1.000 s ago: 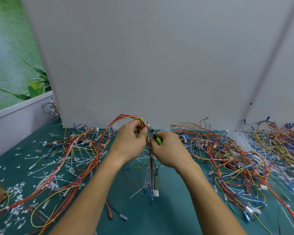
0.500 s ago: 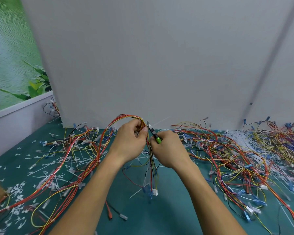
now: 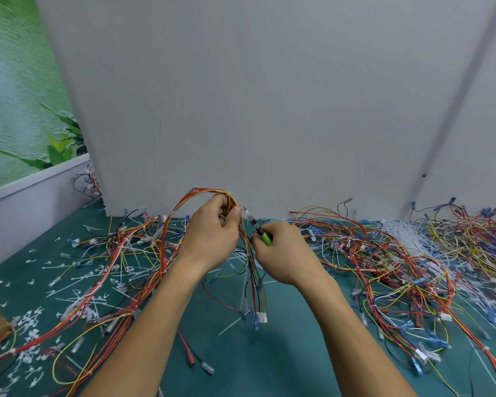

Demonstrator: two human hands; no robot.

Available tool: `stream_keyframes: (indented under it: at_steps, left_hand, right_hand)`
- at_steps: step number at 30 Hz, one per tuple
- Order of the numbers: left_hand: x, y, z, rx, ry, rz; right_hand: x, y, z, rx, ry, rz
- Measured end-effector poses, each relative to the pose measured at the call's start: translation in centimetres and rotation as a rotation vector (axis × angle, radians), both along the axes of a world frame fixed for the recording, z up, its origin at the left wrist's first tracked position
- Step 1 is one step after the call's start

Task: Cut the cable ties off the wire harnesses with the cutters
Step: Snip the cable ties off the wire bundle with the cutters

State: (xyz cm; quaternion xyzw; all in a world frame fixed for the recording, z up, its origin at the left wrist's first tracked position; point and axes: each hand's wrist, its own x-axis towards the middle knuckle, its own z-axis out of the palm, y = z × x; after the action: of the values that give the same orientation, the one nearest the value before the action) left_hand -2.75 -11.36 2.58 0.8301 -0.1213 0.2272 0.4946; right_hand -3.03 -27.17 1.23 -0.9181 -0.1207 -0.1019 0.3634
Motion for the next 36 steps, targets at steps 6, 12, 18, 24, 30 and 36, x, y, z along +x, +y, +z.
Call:
stream_keyframes:
  at_steps: [6, 12, 18, 24, 30, 36]
  left_hand:
    - [0.2, 0.2, -0.1, 0.032, 0.010, -0.018]
    - [0.3, 0.3, -0.4, 0.036, 0.015, -0.009]
    - [0.3, 0.3, -0.4, 0.062, 0.006, 0.008]
    - [0.0, 0.1, -0.2, 0.063, -0.016, -0.022]
    - [-0.5, 0.3, 0.5, 0.020, -0.051, -0.055]
    - [-0.6, 0.3, 0.8, -0.094, -0.020, -0.089]
  right_hand:
    - [0.0, 0.2, -0.1, 0.020, -0.024, -0.013]
    - [-0.1, 0.5, 0.0, -0.002, -0.003, -0.046]
    - [-0.2, 0.5, 0.1, 0.025, 0.016, -0.065]
    - [-0.1, 0.5, 0.3, 0.136, 0.042, -0.097]
    - [1.1, -3.9, 1.4, 0.425, 0.078, -0.214]
    - [0.6, -3.7, 2.2, 0.506, 0.061, -0.077]
